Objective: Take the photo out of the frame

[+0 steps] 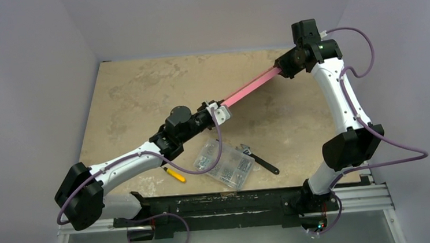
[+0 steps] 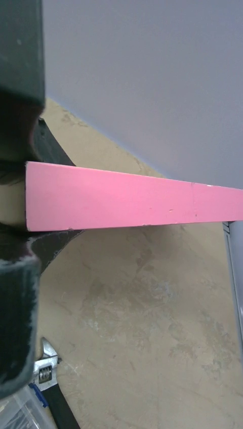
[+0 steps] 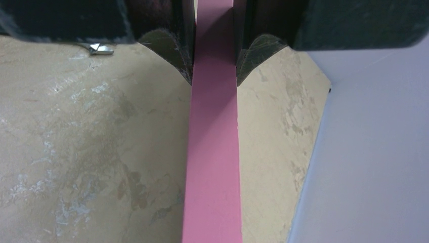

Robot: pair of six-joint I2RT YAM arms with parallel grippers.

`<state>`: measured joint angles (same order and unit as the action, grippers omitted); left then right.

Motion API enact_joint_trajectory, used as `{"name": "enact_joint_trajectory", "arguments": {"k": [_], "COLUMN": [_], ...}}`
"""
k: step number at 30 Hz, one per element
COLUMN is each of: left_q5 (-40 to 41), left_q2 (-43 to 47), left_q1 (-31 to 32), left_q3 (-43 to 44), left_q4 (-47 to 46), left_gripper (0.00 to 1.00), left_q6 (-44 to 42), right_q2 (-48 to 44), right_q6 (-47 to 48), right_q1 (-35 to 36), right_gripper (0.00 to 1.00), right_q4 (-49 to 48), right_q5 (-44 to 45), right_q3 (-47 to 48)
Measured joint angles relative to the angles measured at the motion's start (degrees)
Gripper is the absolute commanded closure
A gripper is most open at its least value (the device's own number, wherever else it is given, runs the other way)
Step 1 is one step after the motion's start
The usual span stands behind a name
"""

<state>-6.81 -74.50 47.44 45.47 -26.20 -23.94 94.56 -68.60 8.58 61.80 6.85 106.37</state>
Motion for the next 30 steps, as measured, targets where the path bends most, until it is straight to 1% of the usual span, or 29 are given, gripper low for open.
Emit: {"name": "enact_joint_trajectory", "arguments": {"k": [1,2,3,4,5,6,7,8,11,14,16,21,26,30], "left_q5": [0.13,-0.09,-0.63,-0.96,-1.11,-1.11,-1.09,-0.96,-0.44,-0.94,-2.40,-6.62,-9.29,-10.54], "left_q2": [0.00,0.00,0.00,0.00,0.00,-0.09,-0.17,-0.37,-1.73,-3.48,-5.07,-10.12,-15.72,-20.72], "left_q1": [0.11,0.11,-0.07,-0.07,-0.07,-0.13,-0.17,-0.35,-0.87,-1.70,-2.19,-4.44,-6.86,-9.05], "left_q3": [0.04,0.15,0.24,0.33,0.48,1.03,1.36,2.16,5.62,9.09,11.93,19.08,23.69,26.86], "left_q4": [-0.07,0.00,0.15,0.37,0.66,1.16,1.38,1.99,4.07,6.10,7.67,9.46,8.52,7.28], "left_gripper": [1.00,1.00,1.00,1.00,1.00,1.00,1.00,1.00,1.00,1.00,1.00,1.00,1.00,1.00], "left_q6": [-1.70,-1.90,-2.08,-1.75,-1.57,-0.94,-0.52,0.48,4.61,8.57,11.43,23.96,36.11,46.66], "right_q2": [0.00,0.00,0.00,0.00,0.00,0.00,0.00,0.00,-0.22,-1.77,-4.11,-15.04,-25.75,-28.83], "right_q6": [0.00,0.02,0.28,0.66,1.11,2.73,3.54,5.92,12.63,19.12,23.12,31.26,34.62,35.76], "right_q1": [0.00,0.00,0.00,0.00,-0.02,-0.07,-0.07,-0.04,0.15,0.26,0.35,0.42,0.42,0.42], "right_gripper": [0.96,0.88,0.78,0.61,0.40,0.31,0.21,0.15,0.11,0.11,0.11,0.12,0.13,0.14], "right_q4": [-0.35,-0.48,-0.63,-0.74,-0.90,-1.42,-2.03,-2.93,-4.00,-4.20,-4.07,-2.73,-3.23,-2.82], "right_q5": [-0.15,-0.22,-0.28,-0.37,-0.50,-0.83,-1.25,-2.03,-2.19,0.00,1.95,7.76,11.85,13.53], "right_q3": [0.00,0.00,0.00,0.00,0.00,0.00,0.00,0.00,0.59,1.64,2.64,4.48,-0.74,-7.08]}}
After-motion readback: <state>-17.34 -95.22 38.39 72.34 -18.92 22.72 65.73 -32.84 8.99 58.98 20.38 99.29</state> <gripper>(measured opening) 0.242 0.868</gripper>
